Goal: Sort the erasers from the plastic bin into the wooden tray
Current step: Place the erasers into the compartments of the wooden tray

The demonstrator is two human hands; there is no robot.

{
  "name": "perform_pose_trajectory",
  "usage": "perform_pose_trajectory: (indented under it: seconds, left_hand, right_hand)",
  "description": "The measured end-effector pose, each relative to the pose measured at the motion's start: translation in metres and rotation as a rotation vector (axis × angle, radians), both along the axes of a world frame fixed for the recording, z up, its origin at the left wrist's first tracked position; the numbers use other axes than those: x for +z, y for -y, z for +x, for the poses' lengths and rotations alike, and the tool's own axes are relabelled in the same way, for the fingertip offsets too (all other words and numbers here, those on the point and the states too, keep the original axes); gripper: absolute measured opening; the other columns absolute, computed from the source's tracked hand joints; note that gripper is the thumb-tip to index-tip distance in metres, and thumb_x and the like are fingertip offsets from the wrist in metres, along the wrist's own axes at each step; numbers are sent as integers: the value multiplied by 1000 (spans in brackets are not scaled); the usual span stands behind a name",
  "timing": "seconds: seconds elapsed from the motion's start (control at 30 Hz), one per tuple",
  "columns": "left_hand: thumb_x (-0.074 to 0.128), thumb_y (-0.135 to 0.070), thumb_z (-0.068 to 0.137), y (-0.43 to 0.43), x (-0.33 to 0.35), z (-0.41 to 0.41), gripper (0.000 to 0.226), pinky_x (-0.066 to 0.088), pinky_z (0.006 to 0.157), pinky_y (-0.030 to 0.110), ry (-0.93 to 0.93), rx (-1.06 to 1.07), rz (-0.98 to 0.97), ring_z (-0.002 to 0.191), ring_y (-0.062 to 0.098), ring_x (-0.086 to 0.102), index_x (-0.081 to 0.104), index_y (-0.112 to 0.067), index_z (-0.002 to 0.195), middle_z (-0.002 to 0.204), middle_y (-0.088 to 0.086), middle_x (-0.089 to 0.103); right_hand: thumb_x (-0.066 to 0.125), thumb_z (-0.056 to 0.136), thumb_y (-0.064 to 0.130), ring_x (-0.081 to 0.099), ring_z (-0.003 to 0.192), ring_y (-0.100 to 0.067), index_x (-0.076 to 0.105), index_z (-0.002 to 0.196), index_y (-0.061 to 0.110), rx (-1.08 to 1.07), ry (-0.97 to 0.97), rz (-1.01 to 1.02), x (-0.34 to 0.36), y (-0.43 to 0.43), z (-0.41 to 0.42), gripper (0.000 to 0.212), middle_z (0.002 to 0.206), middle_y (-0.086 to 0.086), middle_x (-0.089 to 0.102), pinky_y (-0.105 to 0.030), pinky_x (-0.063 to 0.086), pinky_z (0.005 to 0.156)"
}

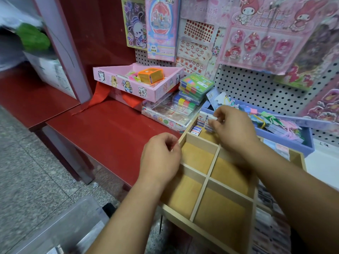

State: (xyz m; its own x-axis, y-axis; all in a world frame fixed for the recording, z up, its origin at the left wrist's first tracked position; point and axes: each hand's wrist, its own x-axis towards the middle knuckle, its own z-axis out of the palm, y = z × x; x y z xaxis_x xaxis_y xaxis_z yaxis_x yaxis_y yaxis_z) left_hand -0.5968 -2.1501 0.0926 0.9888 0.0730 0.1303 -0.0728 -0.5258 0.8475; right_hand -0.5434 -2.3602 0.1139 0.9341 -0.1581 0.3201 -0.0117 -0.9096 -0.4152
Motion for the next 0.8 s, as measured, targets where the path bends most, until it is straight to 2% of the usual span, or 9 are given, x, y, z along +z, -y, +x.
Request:
perform_pose_trajectory:
  seconds: [0.17, 0.33, 0.5, 0.7, 0.8]
  left_hand:
    - [69, -22, 88, 0, -4, 3, 3, 55, 81, 36, -31, -17, -19, 82, 13, 66, 72, -24, 88, 82, -12, 71]
    - [69, -21, 88, -1, -6, 4, 4, 56, 80, 36, -28, -31, -39, 80, 12, 66, 72, -23, 86, 78, -12, 70]
    - [70, -24, 87, 0, -7, 5, 3, 56, 84, 40, -38, -27, -40, 83, 16, 67, 72, -25, 88, 81, -12, 71]
    - [68, -27, 85, -1, -9, 6, 3, 55, 89, 45, -50, -35, -56, 86, 18, 68, 71, -28, 87, 82, -13, 71]
    - [69, -26, 86, -1, -10, 6, 3, 56, 86, 43, -45, -32, -55, 84, 17, 67, 71, -28, 87, 81, -13, 71]
  right_hand:
    - [71, 92, 34, 60, 94, -23, 69, 102, 23, -52, -22, -78, -6, -2, 13, 15, 98, 0, 68, -36, 49, 72]
    - [68, 93, 34, 59, 96, -25, 65, 102, 23, -102, -29, -187, -6, -5, 16, 15, 97, 0, 67, -36, 49, 72]
    - [66, 95, 36, 56, 105, -29, 62, 109, 18, -101, -45, -349, -4, -8, 15, 23, 109, -7, 61, -36, 42, 73]
    - [66, 94, 38, 59, 99, -29, 63, 111, 20, -106, -66, -304, -6, -5, 12, 24, 104, -6, 65, -37, 47, 73]
    - [64, 96, 37, 59, 92, -28, 63, 102, 20, -119, -65, -321, -4, -5, 13, 19, 95, -4, 66, -35, 44, 67]
